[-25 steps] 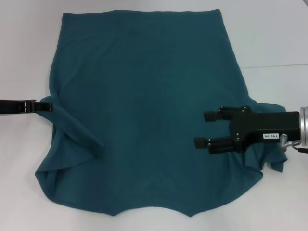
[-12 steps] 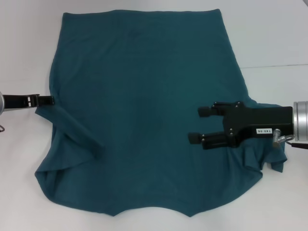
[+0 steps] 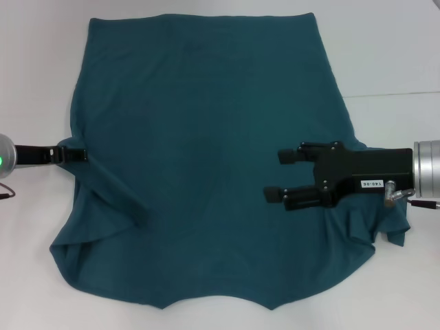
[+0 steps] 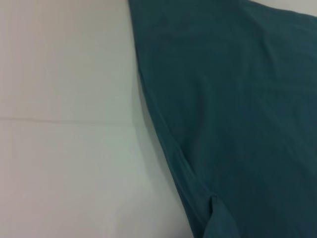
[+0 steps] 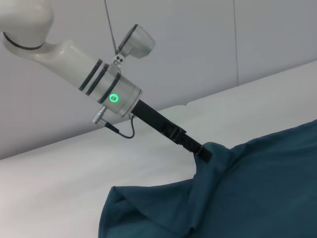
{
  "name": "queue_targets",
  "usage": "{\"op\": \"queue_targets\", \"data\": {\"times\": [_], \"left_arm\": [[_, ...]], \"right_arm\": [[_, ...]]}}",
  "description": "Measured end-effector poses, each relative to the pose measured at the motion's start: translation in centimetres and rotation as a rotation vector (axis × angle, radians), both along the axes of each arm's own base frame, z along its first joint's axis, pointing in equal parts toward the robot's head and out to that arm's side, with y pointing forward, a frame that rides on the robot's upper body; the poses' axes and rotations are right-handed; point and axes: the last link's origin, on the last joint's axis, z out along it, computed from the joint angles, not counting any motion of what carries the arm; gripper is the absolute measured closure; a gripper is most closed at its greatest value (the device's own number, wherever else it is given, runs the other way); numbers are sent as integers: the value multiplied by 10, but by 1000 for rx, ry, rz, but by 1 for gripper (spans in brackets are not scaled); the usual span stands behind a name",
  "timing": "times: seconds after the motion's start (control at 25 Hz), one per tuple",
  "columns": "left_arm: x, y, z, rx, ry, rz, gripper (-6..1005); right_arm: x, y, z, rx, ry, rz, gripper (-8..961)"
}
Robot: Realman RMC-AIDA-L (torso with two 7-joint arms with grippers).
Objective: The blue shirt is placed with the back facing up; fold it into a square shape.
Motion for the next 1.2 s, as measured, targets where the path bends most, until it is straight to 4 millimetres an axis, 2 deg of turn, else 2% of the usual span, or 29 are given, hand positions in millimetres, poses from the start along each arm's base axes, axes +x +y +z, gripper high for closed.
{"op": "queue_targets", "data": {"times": [0.44, 1.2], "left_arm": [[11, 1, -14, -49, 19, -55, 64], [74, 16, -49, -106, -66, -207, 65]], "right_arm": [[0, 0, -2, -11, 7, -5, 39], [0, 0, -3, -12, 7, -5, 42]]}}
